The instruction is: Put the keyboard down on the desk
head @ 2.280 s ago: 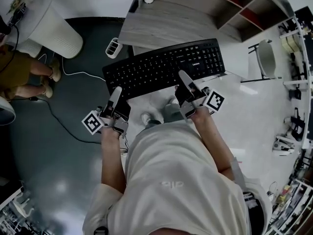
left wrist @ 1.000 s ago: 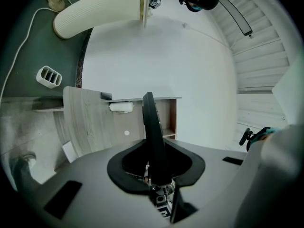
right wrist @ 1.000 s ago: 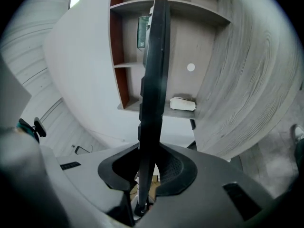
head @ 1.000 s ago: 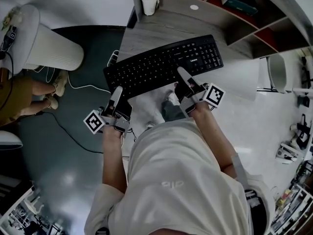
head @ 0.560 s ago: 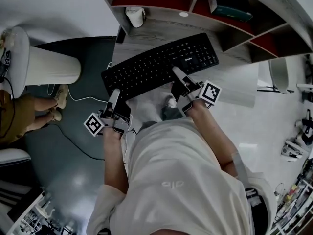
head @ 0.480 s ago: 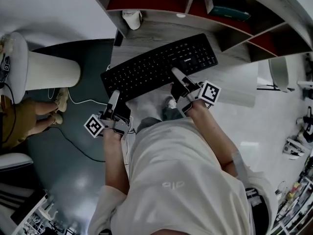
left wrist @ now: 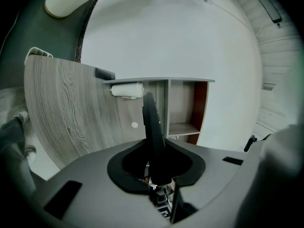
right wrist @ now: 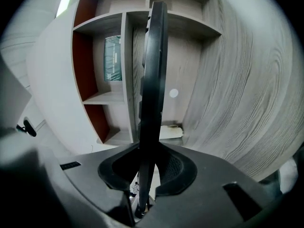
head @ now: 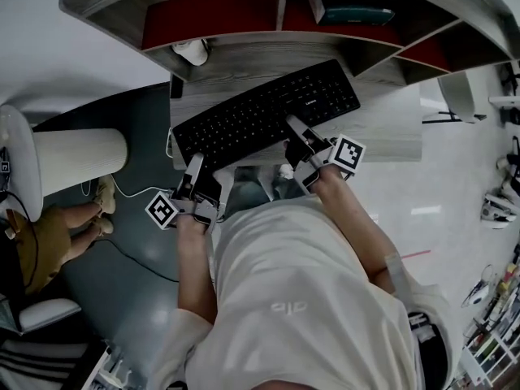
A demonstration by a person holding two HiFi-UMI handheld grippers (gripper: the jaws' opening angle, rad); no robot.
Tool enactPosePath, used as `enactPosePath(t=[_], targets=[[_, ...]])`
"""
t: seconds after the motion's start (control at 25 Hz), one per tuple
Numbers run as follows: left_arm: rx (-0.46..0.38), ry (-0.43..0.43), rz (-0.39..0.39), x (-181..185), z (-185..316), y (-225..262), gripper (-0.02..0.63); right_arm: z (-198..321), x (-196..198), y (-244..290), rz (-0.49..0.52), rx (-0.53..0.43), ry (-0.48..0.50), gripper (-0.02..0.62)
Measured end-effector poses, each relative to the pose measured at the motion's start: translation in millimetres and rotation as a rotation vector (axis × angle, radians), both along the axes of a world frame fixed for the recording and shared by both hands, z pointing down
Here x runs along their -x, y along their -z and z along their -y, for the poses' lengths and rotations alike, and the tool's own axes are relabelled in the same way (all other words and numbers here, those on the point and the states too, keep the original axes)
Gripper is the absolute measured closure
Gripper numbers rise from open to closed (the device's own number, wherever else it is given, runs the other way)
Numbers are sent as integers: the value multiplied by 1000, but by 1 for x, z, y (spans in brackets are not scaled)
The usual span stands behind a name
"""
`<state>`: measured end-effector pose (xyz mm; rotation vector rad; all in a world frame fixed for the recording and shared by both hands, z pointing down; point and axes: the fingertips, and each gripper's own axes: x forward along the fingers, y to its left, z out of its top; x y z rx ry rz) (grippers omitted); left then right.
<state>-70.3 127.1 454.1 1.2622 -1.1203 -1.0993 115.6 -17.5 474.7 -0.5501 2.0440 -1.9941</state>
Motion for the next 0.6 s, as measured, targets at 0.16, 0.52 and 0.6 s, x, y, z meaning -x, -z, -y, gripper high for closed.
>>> enactPosePath(t=[0.16,0.52,0.6], targets=[[17,-84,-20,9,24,-12,520,9,-3,-8,-34,12,-80,502],[57,-267,-54,36,79,-40,520,24,3,-32,-98,68,-254,502],[72,-298,-59,40,87,-48,518,26,4,-40,-113,87,-284,502]])
